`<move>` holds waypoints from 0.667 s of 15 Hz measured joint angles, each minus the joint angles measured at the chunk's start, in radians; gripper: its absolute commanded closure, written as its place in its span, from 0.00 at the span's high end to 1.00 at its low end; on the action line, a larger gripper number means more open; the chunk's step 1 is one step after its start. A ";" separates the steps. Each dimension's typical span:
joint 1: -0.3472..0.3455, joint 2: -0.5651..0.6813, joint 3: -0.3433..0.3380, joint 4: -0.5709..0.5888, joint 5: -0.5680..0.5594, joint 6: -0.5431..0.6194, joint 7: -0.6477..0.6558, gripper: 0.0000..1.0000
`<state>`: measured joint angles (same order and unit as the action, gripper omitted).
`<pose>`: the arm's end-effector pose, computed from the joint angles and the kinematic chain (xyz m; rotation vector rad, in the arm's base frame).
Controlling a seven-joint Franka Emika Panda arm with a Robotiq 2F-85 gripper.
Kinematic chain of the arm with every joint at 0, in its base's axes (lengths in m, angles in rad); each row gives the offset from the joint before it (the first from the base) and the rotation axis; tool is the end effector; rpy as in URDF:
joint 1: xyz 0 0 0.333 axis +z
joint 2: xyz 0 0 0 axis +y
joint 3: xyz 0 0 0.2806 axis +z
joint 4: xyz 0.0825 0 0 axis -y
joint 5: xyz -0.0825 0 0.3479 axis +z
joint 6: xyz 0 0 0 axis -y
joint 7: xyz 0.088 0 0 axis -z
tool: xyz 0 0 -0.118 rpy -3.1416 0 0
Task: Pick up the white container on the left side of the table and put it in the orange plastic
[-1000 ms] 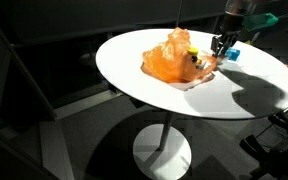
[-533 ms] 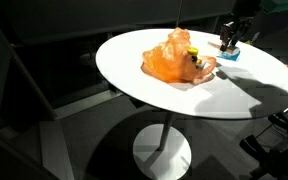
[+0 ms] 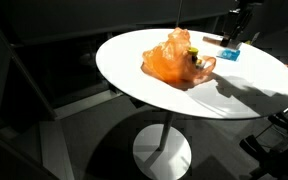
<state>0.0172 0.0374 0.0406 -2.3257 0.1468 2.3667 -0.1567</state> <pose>0.4836 0.0309 0.3030 -3.0329 -0.1665 -0.0132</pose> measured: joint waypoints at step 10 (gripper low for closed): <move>0.016 0.004 0.012 0.050 0.071 -0.127 -0.200 0.25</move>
<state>0.0333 0.0410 0.0528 -2.2758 0.2175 2.2397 -0.3569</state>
